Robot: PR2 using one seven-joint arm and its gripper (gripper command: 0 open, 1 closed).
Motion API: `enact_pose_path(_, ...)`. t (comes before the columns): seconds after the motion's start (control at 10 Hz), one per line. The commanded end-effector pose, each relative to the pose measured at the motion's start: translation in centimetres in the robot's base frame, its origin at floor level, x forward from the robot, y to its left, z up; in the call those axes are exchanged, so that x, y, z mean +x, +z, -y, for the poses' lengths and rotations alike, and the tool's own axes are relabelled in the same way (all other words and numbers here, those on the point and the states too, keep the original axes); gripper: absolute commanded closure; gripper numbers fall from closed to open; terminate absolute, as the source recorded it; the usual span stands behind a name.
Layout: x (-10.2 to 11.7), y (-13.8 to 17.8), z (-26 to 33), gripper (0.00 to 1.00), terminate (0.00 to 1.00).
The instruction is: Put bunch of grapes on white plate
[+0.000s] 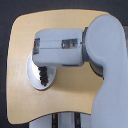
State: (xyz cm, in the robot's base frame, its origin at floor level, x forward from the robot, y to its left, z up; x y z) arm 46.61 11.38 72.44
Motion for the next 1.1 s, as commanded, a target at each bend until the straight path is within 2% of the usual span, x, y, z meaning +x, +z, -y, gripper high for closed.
enact_pose_path(0.0,1.2,-1.2,-0.4,1.00,0.00)
enact_pose_path(0.4,1.8,-0.3,0.8,1.00,0.00)
enact_pose_path(1.0,0.9,1.0,1.0,1.00,0.00)
